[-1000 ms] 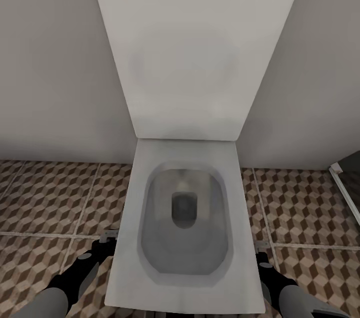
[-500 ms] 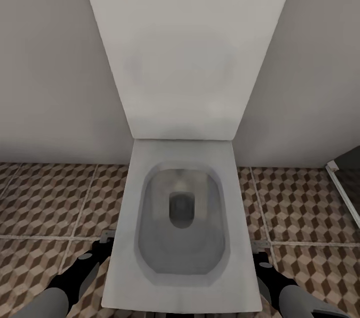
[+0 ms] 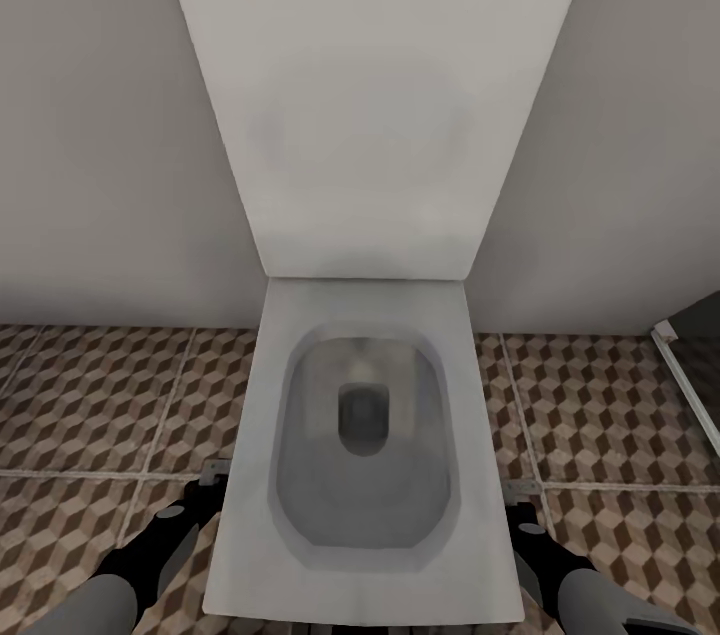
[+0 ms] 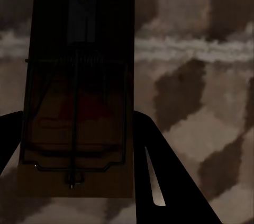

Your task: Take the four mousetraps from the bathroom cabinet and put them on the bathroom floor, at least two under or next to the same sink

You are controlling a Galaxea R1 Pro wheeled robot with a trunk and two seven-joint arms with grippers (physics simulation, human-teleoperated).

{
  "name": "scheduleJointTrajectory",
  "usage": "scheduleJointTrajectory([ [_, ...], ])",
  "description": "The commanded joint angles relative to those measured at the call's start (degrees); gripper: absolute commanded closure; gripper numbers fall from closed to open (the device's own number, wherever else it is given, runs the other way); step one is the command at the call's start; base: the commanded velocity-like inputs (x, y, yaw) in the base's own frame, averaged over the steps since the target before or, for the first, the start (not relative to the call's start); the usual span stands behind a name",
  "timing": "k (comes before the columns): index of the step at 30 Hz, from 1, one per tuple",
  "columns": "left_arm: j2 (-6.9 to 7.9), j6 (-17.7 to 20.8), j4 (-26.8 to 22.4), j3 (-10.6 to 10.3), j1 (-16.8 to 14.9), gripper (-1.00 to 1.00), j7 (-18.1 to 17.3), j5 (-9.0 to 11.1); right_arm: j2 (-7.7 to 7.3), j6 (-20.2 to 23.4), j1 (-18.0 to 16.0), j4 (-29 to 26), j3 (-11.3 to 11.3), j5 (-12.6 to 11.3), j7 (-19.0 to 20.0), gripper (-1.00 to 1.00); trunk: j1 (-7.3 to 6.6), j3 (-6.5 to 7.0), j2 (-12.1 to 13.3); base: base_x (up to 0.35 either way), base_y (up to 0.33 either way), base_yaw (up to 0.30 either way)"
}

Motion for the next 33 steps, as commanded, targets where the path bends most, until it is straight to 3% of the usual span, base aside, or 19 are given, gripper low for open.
scheduleJointTrajectory([
  [1,0.1,-0.01,-0.01,-0.47,-0.02,1.0,0.04,0.4,0.05,-0.19,-0.03,0.07,-0.48,0.44,-0.1,1.0,-0.01,-0.03,-0.01,0.0,0.0,0.0],
  [24,0.14,-0.09,-0.03,-0.47,-0.02,1.0,0.04,0.4,0.02,-0.56,-0.03,0.07,-0.59,0.18,-0.1,1.0,-0.01,-0.52,-0.01,0.0,0.0,0.035],
  [33,0.14,-0.1,-0.08,-0.47,-0.02,1.0,0.04,0.4,0.0,-0.61,-0.03,0.07,-2.49,0.25,-0.08,1.0,-0.01,-0.52,-0.01,0.0,0.0,-0.021],
])
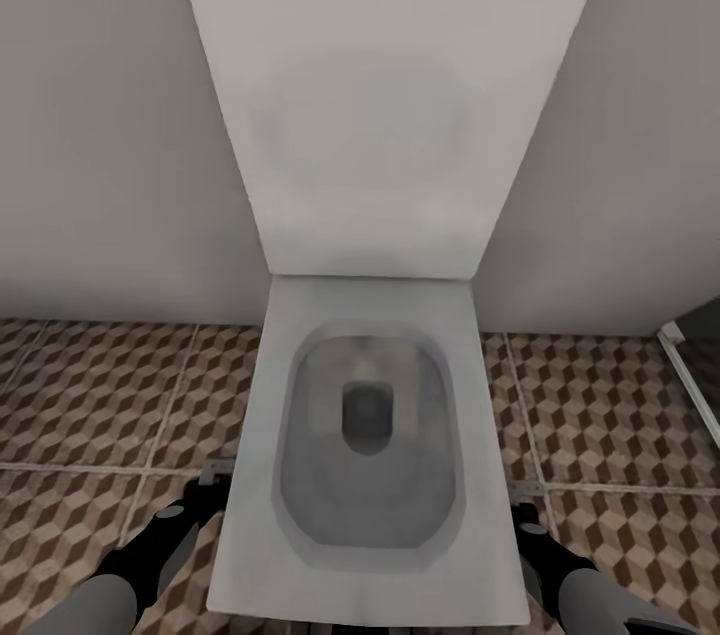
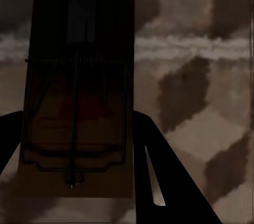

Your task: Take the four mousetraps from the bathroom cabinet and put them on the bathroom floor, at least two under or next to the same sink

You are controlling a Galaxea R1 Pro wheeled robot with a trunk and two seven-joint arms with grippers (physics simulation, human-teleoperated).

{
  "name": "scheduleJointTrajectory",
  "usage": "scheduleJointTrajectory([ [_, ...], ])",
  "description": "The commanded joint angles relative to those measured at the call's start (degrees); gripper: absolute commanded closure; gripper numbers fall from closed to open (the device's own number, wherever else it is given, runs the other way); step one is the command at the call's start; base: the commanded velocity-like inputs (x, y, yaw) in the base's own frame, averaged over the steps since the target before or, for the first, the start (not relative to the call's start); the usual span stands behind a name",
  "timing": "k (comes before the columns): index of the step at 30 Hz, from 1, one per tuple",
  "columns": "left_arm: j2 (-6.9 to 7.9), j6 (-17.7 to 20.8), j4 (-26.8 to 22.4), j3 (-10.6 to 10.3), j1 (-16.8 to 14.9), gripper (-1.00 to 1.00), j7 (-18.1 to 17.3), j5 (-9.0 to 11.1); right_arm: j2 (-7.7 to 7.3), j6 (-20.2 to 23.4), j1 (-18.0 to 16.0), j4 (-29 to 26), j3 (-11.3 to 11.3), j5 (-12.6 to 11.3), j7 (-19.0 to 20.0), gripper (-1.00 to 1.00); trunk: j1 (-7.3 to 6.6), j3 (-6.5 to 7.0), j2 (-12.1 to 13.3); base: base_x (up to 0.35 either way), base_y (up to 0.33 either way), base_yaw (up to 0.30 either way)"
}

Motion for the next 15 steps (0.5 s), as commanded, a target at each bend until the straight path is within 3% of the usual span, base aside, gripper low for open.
scheduleJointTrajectory([
  [1,0.08,-0.02,-0.02,-0.47,-0.01,1.0,0.04,0.41,0.03,-0.18,-0.04,0.09,-0.53,0.43,-0.11,1.0,-0.01,-0.03,-0.01,0.0,0.0,-0.156],
  [15,0.08,-0.02,-0.04,-0.47,-0.01,1.0,0.04,0.41,-0.04,-0.17,-0.04,0.09,-0.83,0.44,-0.28,1.0,-0.01,-0.03,-0.01,0.0,0.0,-0.239],
])
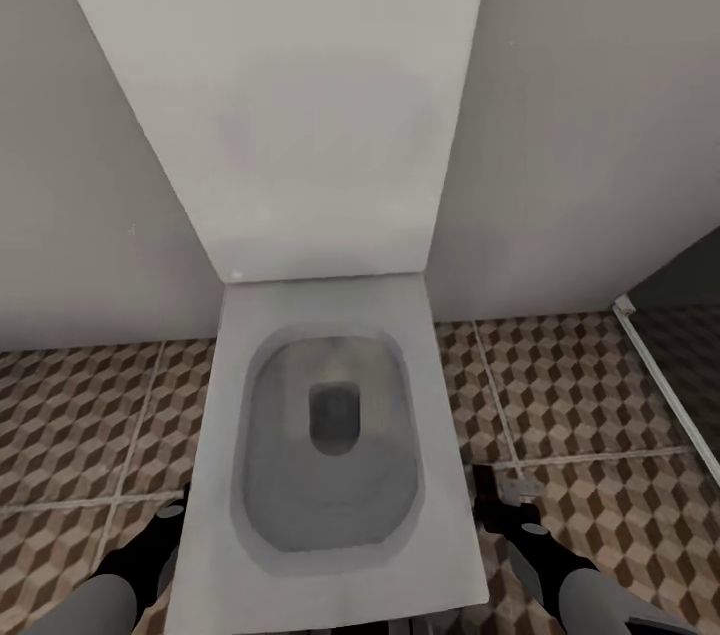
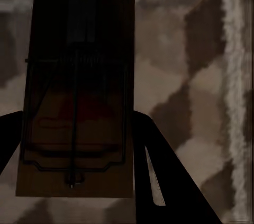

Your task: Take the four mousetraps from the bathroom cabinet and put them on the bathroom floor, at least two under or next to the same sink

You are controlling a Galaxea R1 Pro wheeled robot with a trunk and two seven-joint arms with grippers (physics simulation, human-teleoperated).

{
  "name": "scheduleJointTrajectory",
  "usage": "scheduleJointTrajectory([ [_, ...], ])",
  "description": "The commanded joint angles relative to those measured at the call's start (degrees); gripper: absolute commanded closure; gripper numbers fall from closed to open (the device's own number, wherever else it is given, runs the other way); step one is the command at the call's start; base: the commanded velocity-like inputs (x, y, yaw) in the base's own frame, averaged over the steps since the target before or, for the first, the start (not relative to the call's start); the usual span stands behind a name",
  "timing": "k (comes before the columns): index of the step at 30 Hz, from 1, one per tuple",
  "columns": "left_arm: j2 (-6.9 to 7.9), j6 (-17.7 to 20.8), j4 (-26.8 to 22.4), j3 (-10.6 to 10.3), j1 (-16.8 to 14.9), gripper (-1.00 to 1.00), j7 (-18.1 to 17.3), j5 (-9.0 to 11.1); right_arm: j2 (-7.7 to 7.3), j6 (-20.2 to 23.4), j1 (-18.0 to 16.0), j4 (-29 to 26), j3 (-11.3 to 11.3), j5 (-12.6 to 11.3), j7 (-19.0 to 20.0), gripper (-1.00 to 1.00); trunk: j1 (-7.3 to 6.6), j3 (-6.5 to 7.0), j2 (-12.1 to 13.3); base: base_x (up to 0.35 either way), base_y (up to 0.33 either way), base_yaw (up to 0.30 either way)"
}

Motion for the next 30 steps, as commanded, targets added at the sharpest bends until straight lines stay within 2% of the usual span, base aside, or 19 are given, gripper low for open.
scheduleJointTrajectory([
  [1,0.08,-0.03,-0.03,-0.47,-0.01,1.0,0.04,0.41,0.02,-0.22,-0.04,0.09,-0.48,0.43,-0.07,1.0,-0.01,-0.03,-0.01,0.0,0.0,-0.074],
  [11,0.25,-0.23,0.24,-0.4,-0.01,1.0,0.01,0.57,0.04,-0.4,-0.04,0.09,-0.46,0.43,-0.05,1.0,-0.01,-0.03,-0.01,0.0,0.0,-0.015],
  [16,1.49,-0.47,0.77,-0.31,-0.01,1.0,-0.04,1.01,0.1,-0.35,-0.04,0.09,-0.45,0.43,-0.08,1.0,-0.01,-0.03,-0.01,0.0,0.0,0.0],
  [18,2.07,-0.57,1.35,-0.3,-0.01,1.0,-0.05,1.83,0.1,-0.26,-0.04,0.09,-0.47,0.43,-0.12,1.0,-0.01,-0.03,-0.01,0.0,0.0,0.0],
  [23,2.95,-0.77,2.6,-0.32,-0.01,1.0,-0.12,5.41,0.11,-0.24,-0.04,0.09,-0.49,0.43,-0.28,1.0,-0.01,-0.03,-0.01,0.0,0.0,0.011],
  [30,3.06,-0.8,2.79,-0.37,0.0,1.0,-0.14,6.38,0.1,-0.41,-0.04,0.09,-0.49,0.43,-0.22,1.0,-0.01,-0.03,-0.01,0.0,0.0,0.12],
])
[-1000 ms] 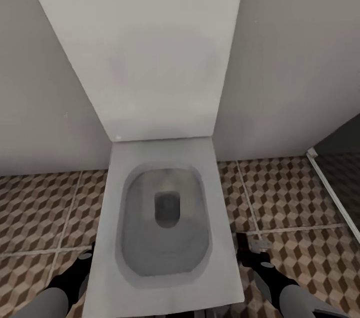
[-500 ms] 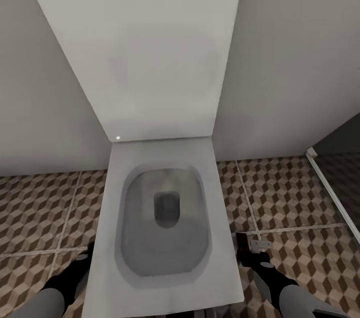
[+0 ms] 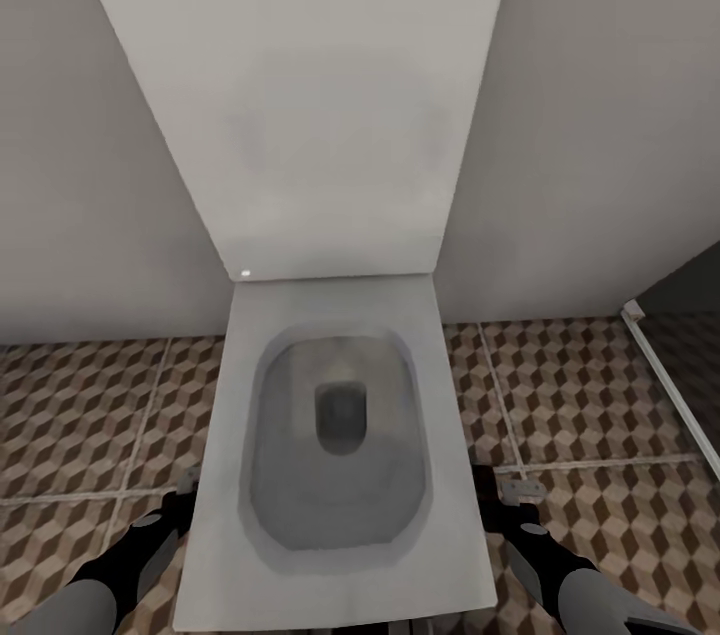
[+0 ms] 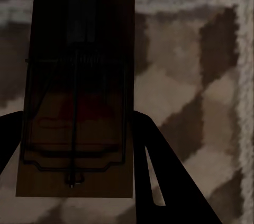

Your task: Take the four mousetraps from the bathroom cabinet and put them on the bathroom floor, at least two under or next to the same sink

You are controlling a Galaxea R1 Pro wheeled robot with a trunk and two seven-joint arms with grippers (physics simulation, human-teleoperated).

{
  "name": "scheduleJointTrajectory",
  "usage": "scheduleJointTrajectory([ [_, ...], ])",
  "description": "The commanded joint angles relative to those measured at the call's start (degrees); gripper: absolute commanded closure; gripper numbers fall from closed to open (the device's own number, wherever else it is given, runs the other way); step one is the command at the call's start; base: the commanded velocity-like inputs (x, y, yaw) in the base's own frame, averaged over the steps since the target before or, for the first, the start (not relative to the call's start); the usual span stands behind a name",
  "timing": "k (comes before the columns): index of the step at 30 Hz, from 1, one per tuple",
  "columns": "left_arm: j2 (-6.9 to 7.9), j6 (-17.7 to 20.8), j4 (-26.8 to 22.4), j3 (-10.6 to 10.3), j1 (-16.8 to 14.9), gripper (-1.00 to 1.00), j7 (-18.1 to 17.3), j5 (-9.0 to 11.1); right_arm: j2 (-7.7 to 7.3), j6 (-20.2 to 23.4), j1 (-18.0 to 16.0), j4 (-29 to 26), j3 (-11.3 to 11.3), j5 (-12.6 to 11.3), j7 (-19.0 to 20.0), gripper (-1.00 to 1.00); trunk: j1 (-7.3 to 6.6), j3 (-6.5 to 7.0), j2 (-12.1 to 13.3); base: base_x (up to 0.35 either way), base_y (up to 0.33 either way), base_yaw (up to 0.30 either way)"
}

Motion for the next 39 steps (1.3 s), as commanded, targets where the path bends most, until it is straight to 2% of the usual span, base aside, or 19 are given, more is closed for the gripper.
scheduleJointTrajectory([
  [1,0.07,-0.09,0.03,-0.47,-0.03,1.0,0.0,0.44,0.02,-0.23,-0.03,0.07,-0.47,0.43,-0.07,1.0,-0.01,-0.03,-0.01,0.0,0.0,0.033],
  [13,-0.01,-0.1,0.04,-0.48,-0.04,1.0,0.0,0.49,0.03,-0.32,-0.03,0.07,-0.41,0.43,-0.09,1.0,-0.01,-0.03,-0.01,0.0,0.0,0.016],
  [25,-0.02,-0.1,0.04,-0.48,-0.03,1.0,0.0,0.49,-0.02,-0.42,-0.03,0.07,-0.46,0.43,-0.04,1.0,-0.01,-0.03,-0.01,0.0,0.0,0.191],
  [39,-0.02,-0.1,0.04,-0.48,-0.04,1.0,0.0,0.49,-0.06,-0.16,-0.03,0.07,-0.47,0.43,-0.08,1.0,-0.01,-0.03,-0.01,0.0,0.0,0.013],
])
